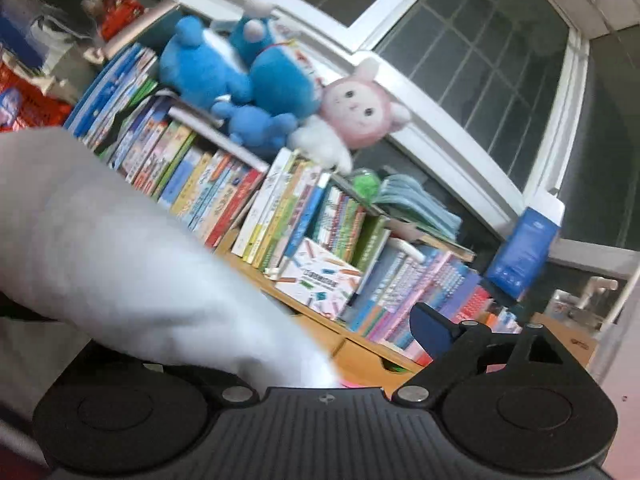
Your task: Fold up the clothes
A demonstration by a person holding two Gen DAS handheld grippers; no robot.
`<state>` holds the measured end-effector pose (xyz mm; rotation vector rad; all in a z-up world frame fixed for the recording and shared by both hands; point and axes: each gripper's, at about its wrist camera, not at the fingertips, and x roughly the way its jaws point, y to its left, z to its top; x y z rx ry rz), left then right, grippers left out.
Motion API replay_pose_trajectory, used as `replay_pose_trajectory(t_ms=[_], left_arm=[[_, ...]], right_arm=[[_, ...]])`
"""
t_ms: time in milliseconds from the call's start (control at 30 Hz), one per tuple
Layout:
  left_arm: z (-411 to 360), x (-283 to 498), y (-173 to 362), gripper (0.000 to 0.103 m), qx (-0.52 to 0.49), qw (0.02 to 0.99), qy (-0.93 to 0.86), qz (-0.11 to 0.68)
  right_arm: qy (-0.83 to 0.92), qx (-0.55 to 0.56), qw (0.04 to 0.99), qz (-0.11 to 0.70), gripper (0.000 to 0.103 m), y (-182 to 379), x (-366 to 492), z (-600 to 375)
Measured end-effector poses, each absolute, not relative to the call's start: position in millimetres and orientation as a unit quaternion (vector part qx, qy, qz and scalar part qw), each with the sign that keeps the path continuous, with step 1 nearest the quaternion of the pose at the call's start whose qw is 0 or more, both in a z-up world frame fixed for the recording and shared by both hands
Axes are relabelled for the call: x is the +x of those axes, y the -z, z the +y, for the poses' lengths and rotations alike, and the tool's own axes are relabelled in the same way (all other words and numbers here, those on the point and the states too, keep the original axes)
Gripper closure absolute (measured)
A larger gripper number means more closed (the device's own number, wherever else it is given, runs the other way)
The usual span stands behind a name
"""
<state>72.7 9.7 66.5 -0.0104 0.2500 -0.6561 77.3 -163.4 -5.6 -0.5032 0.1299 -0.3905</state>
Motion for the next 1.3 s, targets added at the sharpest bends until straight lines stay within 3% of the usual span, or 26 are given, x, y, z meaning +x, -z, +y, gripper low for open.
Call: replay_pose_trajectory(t_ms=[100,167,233,333,433,500,633,733,767,833,900,933,1033,1100,1300], left_arm=[[-15.4,41.2,-49.1,0.000,0.105,0.936,0.321,0.102],[-33.0,25.7,-37.1,0.000,0.186,0.928,0.312,0.088],[-42.6,28.9,-32.0,0.000,0.220,0.930,0.286,0.076],[-44.4,49.6,-35.7,0.000,0.189,0.945,0.257,0.075],[-38.4,68.7,-45.1,0.000,0.106,0.951,0.275,0.093],[-40.9,72.2,-46.7,0.000,0.089,0.948,0.289,0.097],[-81.2,51.9,-16.5,0.000,0.258,0.927,0.264,0.069],[-92.8,58.6,1.6,0.004,0.299,0.925,0.224,0.075],[-89.2,63.2,-0.7,0.010,0.280,0.928,0.228,0.088],[-75.9,72.0,-12.0,0.036,0.220,0.935,0.250,0.122],[-56.6,78.4,-29.0,0.050,0.138,0.937,0.282,0.153],[-47.5,79.3,-37.2,0.055,0.103,0.936,0.298,0.158],[-21.2,80.4,-61.3,0.057,0.004,0.924,0.345,0.163],[-6.6,79.2,-75.3,0.057,-0.051,0.913,0.370,0.162],[10.1,87.1,-90.0,0.057,-0.165,0.878,0.418,0.168]], right_arm=[[0.133,-0.172,0.971,0.096,0.012,-24.2,48.6,-191.2],[0.079,-0.081,0.986,0.124,0.019,-49.9,38.9,-215.8],[0.044,0.009,0.989,0.142,0.030,-69.2,33.6,-240.2],[0.018,0.108,0.981,0.160,0.063,-79.2,33.8,-271.6],[-0.015,0.195,0.962,0.190,0.076,-72.2,37.3,-296.7],[-0.071,0.279,0.934,0.211,0.077,-63.2,40.2,-311.7],[-0.145,0.395,0.877,0.233,0.077,-54.2,48.0,-329.9],[-0.142,0.388,0.878,0.240,0.077,-51.8,49.8,-329.0],[-0.138,0.381,0.881,0.243,0.077,-51.1,50.2,-328.0],[-0.130,0.367,0.887,0.247,0.077,-49.8,50.9,-326.1],[-0.104,0.322,0.907,0.250,0.074,-50.6,50.2,-318.6],[-0.063,0.245,0.936,0.244,0.068,-53.4,46.4,-304.4],[0.009,0.056,0.976,0.212,0.044,-53.9,32.4,-262.6],[0.014,0.037,0.979,0.202,0.038,-51.7,31.0,-252.3],[0.027,-0.019,0.985,0.171,0.036,-45.1,26.6,-221.5]])
